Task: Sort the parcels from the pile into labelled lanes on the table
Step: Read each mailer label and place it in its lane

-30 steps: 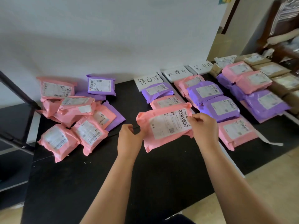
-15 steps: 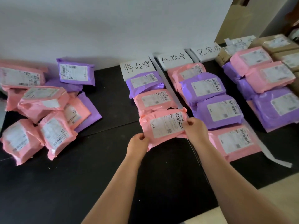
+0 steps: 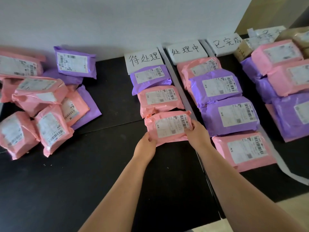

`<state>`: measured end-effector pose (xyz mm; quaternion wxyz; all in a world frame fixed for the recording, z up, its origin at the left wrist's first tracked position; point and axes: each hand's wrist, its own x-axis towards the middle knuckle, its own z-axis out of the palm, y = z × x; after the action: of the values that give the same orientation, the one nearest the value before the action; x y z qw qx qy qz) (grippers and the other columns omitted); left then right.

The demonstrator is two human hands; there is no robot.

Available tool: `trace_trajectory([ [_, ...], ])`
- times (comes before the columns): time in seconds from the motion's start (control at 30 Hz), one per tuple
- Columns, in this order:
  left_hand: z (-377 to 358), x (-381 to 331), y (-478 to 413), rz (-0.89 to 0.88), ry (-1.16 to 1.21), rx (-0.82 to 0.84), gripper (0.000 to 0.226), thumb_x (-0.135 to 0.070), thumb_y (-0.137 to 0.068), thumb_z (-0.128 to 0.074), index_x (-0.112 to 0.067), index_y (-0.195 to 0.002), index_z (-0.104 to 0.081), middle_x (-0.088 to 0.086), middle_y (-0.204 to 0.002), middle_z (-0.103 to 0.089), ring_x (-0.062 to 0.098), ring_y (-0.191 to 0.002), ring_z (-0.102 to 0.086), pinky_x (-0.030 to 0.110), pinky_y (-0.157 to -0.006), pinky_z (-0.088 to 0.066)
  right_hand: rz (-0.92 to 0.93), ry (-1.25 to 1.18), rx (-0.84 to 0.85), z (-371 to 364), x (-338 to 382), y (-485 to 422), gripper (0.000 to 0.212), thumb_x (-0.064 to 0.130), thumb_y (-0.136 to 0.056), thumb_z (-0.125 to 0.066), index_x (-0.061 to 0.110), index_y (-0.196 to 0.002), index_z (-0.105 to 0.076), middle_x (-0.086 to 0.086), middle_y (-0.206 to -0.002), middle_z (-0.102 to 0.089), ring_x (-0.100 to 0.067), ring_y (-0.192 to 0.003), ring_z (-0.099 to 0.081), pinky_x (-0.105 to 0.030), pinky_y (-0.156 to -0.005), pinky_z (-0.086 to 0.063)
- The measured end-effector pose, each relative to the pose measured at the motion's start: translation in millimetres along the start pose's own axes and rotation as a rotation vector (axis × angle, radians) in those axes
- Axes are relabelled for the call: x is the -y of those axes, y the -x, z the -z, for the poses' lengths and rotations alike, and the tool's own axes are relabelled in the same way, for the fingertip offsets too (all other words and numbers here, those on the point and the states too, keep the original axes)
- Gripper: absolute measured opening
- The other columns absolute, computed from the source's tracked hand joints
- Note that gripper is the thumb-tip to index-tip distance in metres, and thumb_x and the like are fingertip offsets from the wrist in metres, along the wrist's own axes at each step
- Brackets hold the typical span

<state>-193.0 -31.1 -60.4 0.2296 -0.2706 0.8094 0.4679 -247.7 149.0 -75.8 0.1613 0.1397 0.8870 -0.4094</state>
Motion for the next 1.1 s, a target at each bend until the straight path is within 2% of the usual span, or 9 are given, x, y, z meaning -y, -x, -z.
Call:
trace_trajectory([
  [0.13, 1, 0, 8, -0.024, -0.039, -0.011, 0.046, -0.025, -0.102, -0.039, -0.022, -0.147, -0.037, 0.005, -0.137, -0.055, 0.018, -0.102, -0.058, 0.031, -0.079, -0.046, 0.007, 0.012, -0.081, 2, -1, 3, 0.022, 0.013, -0.097, -0.054, 0.014, -0.118, -0.062, -0.004, -0.113, -0.068, -0.023, -0.103, -0.067, -0.022, -0.062, -0.045],
  [0.2, 5, 0, 14, -0.017, -0.031, -0.044, 0.054, -0.027, -0.103, -0.042, -0.023, -0.154, -0.026, 0.006, -0.152, -0.041, 0.022, -0.123, -0.053, 0.032, -0.091, -0.043, 0.029, -0.018, -0.121, 5, 4, 7, 0.022, 0.016, -0.098, -0.052, 0.019, -0.117, -0.062, -0.002, -0.11, -0.067, -0.02, -0.099, -0.068, -0.019, -0.058, -0.045],
  [0.3, 19, 6, 25, -0.001, 0.028, -0.148, 0.063, -0.029, -0.103, -0.047, -0.026, -0.157, -0.016, 0.001, -0.16, -0.031, 0.021, -0.139, -0.042, 0.029, -0.096, -0.042, 0.068, -0.042, -0.155, 6, 21, 18, 0.03, 0.013, -0.098, -0.051, 0.02, -0.127, -0.06, -0.001, -0.115, -0.065, -0.017, -0.101, -0.065, -0.026, -0.069, -0.055],
  [0.37, 34, 14, 32, -0.008, 0.074, -0.235, 0.066, -0.028, -0.102, -0.049, -0.027, -0.158, -0.013, 0.0, -0.16, -0.031, 0.019, -0.136, -0.045, 0.028, -0.093, -0.042, 0.099, -0.048, -0.177, 1, 38, 28, 0.029, 0.013, -0.099, -0.05, 0.017, -0.125, -0.06, -0.004, -0.118, -0.064, -0.022, -0.104, -0.064, -0.038, -0.082, -0.056],
  [0.43, 54, 25, 38, -0.011, 0.113, -0.323, 0.067, -0.027, -0.102, -0.05, -0.028, -0.158, -0.013, -0.002, -0.158, -0.033, 0.017, -0.132, -0.048, 0.026, -0.087, -0.041, 0.131, -0.034, -0.184, -8, 57, 39, 0.023, 0.017, -0.102, -0.048, 0.016, -0.119, -0.064, -0.005, -0.112, -0.062, -0.026, -0.103, -0.064, -0.039, -0.083, -0.054],
  [0.53, 91, 47, 46, -0.012, 0.173, -0.421, 0.065, -0.027, -0.102, -0.051, -0.026, -0.157, -0.016, -0.003, -0.155, -0.038, 0.016, -0.13, -0.05, 0.026, -0.088, -0.04, 0.194, 0.004, -0.143, -31, 87, 61, 0.016, 0.021, -0.103, -0.049, 0.022, -0.107, -0.065, 0.007, -0.09, -0.053, -0.012, -0.084, -0.06, -0.026, -0.072, -0.044],
  [0.63, 132, 72, 52, 0.014, 0.242, -0.505, 0.062, -0.026, -0.101, -0.052, -0.024, -0.156, -0.022, -0.003, -0.151, -0.043, 0.017, -0.129, -0.05, 0.028, -0.091, -0.04, 0.262, 0.014, -0.065, -62, 113, 77, 0.019, 0.02, -0.102, -0.05, 0.019, -0.111, -0.066, 0.004, -0.101, -0.064, -0.004, -0.077, -0.054, -0.014, -0.062, -0.032],
  [0.83, 212, 128, 56, 0.072, 0.278, -0.599, 0.049, -0.022, -0.101, -0.05, -0.023, -0.148, -0.038, -0.002, -0.141, -0.052, 0.014, -0.105, -0.06, 0.028, -0.079, -0.041, 0.301, 0.051, 0.094, -136, 160, 111, 0.029, 0.019, -0.101, -0.054, 0.02, -0.129, -0.063, 0.005, -0.127, -0.065, -0.012, -0.113, -0.061, -0.02, -0.086, -0.042],
  [1.1, 284, 187, 33, 0.063, 0.135, -0.486, 0.044, -0.021, -0.1, -0.046, -0.023, -0.144, -0.044, 0.002, -0.141, -0.053, 0.023, -0.118, -0.058, 0.035, -0.087, -0.049, 0.327, 0.198, 0.192, -250, 209, 136, 0.033, 0.024, -0.099, -0.058, 0.023, -0.132, -0.061, 0.006, -0.126, -0.065, -0.011, -0.113, -0.061, -0.022, -0.086, -0.045],
])
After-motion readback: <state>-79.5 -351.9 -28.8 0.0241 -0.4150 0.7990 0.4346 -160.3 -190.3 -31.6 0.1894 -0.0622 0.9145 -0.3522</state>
